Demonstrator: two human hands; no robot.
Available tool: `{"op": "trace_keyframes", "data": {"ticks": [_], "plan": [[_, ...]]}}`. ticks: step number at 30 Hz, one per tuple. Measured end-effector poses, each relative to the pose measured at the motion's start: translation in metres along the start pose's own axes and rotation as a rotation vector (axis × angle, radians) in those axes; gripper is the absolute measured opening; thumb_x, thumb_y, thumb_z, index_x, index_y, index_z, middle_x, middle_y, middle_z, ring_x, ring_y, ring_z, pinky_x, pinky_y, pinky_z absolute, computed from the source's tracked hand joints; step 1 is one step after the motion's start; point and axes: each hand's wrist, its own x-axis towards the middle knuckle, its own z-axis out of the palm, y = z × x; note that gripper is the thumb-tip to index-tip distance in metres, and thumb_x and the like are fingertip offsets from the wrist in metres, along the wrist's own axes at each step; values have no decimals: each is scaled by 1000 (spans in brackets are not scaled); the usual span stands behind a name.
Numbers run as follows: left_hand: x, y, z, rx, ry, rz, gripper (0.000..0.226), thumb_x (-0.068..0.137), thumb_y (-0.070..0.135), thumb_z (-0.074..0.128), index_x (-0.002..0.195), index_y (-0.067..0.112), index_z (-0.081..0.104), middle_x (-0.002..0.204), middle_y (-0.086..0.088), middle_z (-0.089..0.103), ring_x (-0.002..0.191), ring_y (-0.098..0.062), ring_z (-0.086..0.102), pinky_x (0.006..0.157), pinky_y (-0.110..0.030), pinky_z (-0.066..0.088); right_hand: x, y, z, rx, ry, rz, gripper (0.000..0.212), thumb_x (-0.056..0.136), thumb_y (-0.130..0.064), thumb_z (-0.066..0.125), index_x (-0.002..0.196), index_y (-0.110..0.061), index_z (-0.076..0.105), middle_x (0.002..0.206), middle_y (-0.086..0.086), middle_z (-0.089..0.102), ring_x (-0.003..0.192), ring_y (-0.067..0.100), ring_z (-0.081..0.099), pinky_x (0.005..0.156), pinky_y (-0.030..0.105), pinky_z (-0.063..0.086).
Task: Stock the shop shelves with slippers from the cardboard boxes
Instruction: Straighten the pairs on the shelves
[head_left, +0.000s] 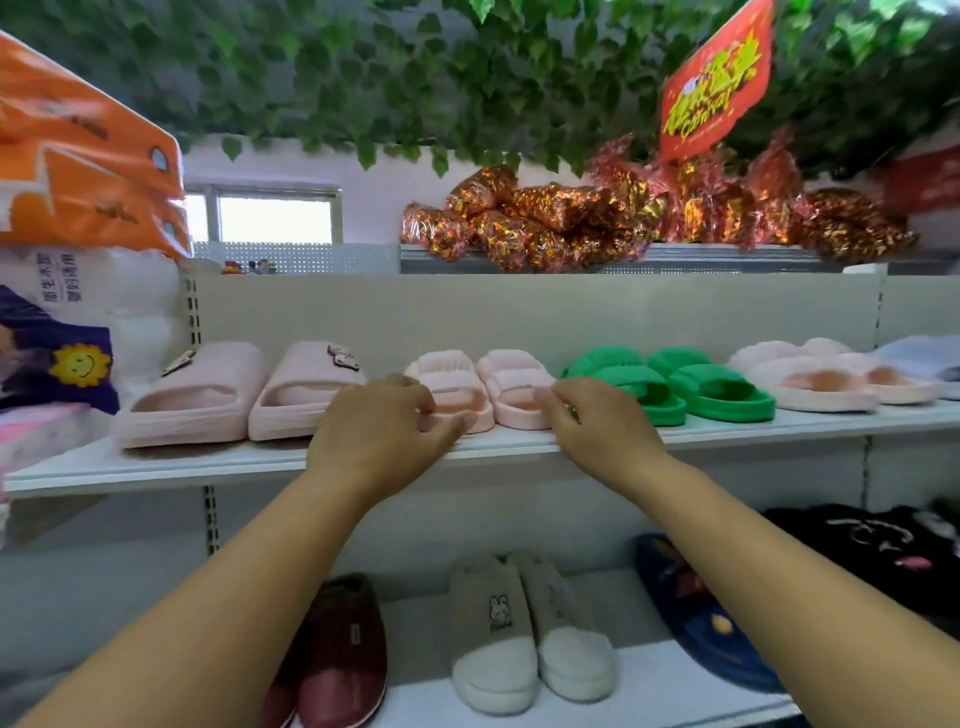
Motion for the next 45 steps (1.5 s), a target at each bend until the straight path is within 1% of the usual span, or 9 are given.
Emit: {"op": "trace_keyframes", "data": {"ticks": [5,12,15,19,22,26,33,37,45], "plan": [[0,3,0,56,-15,-41,62,91,76,35,91,23,66,97,2,67,81,-23,60,72,-38,51,0,-5,-7,51,-80,-8,34,105,-48,44,100,-26,69,92,-6,62,84,17,55,62,30,33],[-1,5,-6,12,-22,-2,65,95,74,34,101,17,66,105,-5,69,90,-25,61,79,-40,49,-22,-20,-26,75,-128,112,49,103,-53,44,137,-19,57,135,6,64,121,29,59,95,37,47],[-15,-1,-5,-152,179,177,52,97,59,51,119,15,66,127,-4,64,115,-25,58,94,-42,48,-53,-29,-33,219,3,109,51,102,-51,50,141,-19,54,142,2,59,130,22,54,100,32,42],[-65,4,13,-227,463,444,36,92,40,64,107,8,70,110,-9,67,99,-27,59,81,-41,49,-103,-23,-33,244,134,58,35,98,-41,63,124,-18,68,124,1,67,117,17,59,100,38,48],[-97,11,39,-239,238,395,37,94,43,60,107,9,69,104,-8,66,95,-29,60,79,-39,46,-141,-4,-22,168,6,109,36,98,-46,61,119,-18,70,118,0,68,113,18,61,95,37,50],[-129,20,74,-274,-223,119,54,99,54,52,134,13,57,134,-8,58,121,-29,55,95,-39,45,-176,23,2,102,-214,194,39,98,-45,62,120,-14,70,122,0,69,115,19,61,84,21,38],[-164,36,152,-278,-554,-187,78,95,64,52,150,12,35,145,-19,53,130,-35,53,100,-37,43,-193,75,78,177,-519,329,59,98,-46,62,148,-17,49,151,5,52,139,25,47,112,31,37],[-186,43,194,-356,-591,-334,77,92,66,55,148,17,36,141,-16,57,128,-34,55,98,-35,43,-196,107,130,170,-592,295,60,101,-42,56,154,-19,41,151,13,49,136,30,48,109,31,37],[-205,45,221,-192,-460,-385,72,95,67,47,154,30,28,147,-11,53,132,-33,51,103,-43,42,-214,143,174,224,-362,134,56,100,-51,53,151,-28,46,143,5,47,127,27,51,102,37,47]]}}
